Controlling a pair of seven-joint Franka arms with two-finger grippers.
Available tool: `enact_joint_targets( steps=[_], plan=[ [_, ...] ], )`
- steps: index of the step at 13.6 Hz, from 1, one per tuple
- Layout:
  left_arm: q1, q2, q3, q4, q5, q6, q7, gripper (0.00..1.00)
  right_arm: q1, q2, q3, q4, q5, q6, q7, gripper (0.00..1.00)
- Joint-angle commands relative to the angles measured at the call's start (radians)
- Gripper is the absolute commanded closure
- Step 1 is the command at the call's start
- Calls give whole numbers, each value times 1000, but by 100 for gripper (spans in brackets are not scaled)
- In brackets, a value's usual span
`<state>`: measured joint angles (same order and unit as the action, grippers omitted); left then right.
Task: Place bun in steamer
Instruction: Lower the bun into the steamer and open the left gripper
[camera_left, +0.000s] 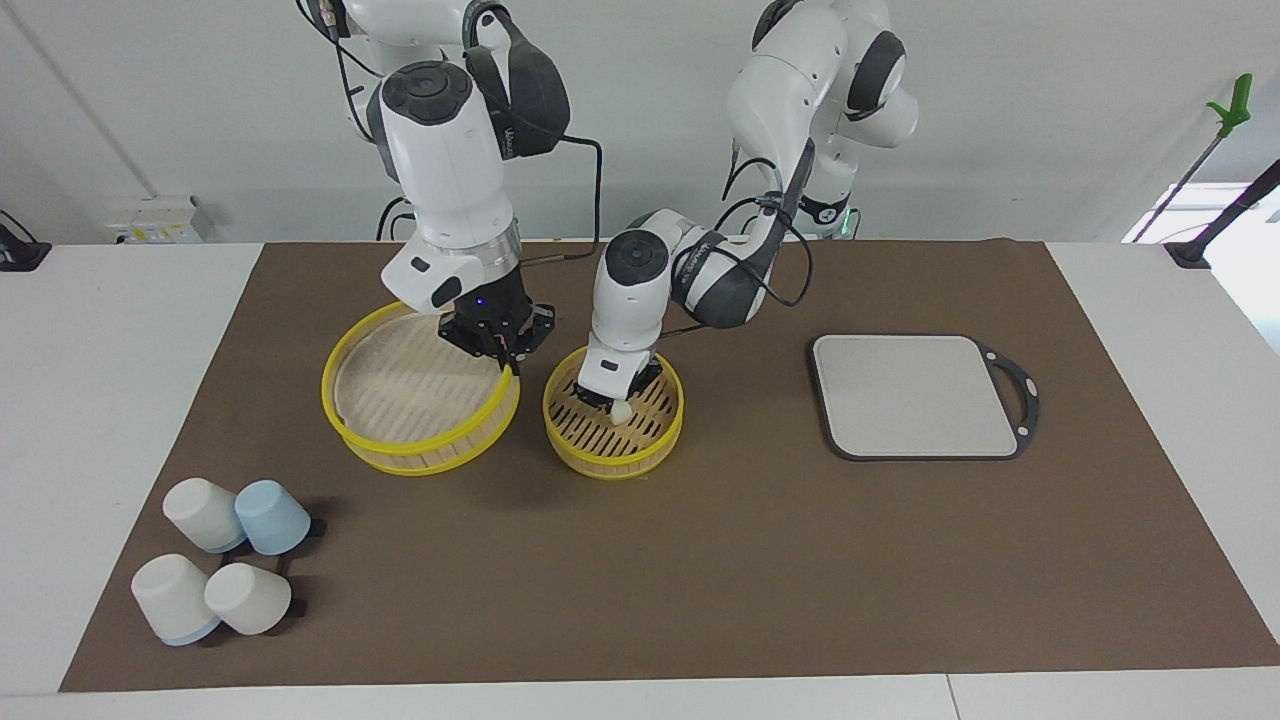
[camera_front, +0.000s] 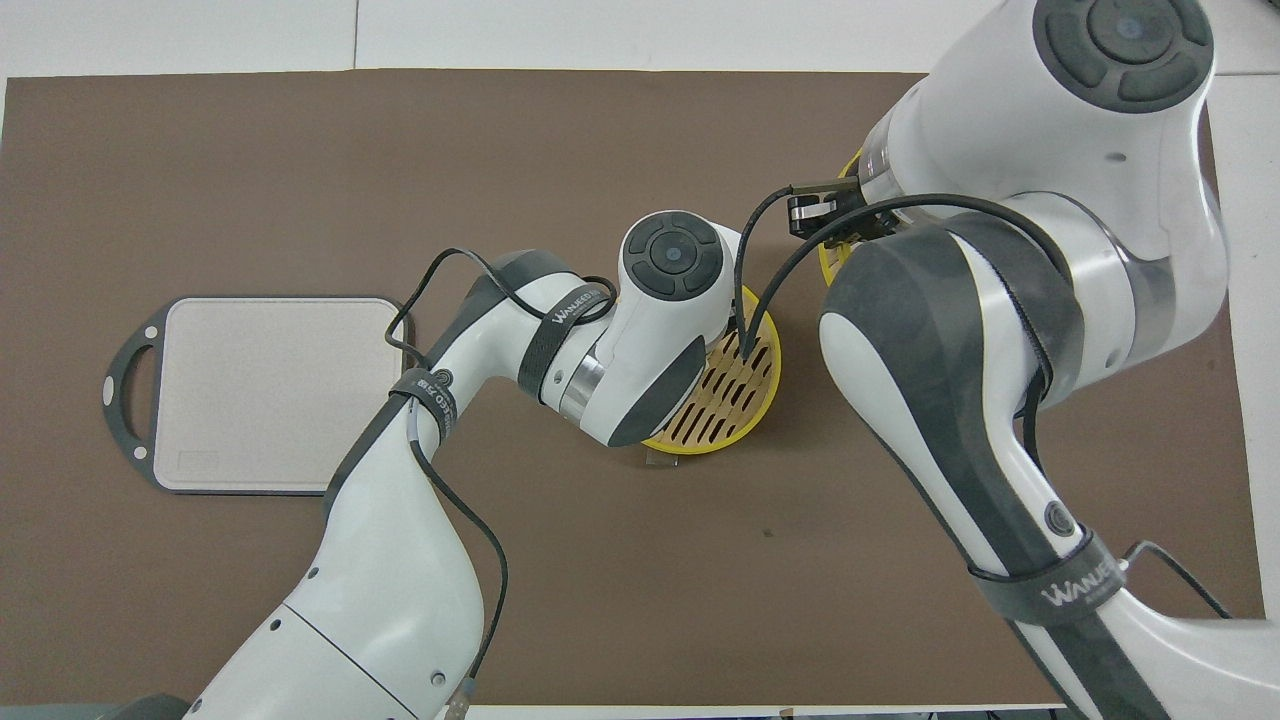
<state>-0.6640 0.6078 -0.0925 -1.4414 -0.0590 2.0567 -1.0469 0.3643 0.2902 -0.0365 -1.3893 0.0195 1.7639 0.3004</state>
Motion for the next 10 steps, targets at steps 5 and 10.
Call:
enact_joint_targets(
  steps=[5,10],
  plan=[
    [0,-43,42,-5,13,-56,-39,0,-15,-23,4,-16,11,-12,-13,100],
    [145,-273,48,-106,25,-203,25,0,25,-23,4,-20,88,32,23,100]
  ],
)
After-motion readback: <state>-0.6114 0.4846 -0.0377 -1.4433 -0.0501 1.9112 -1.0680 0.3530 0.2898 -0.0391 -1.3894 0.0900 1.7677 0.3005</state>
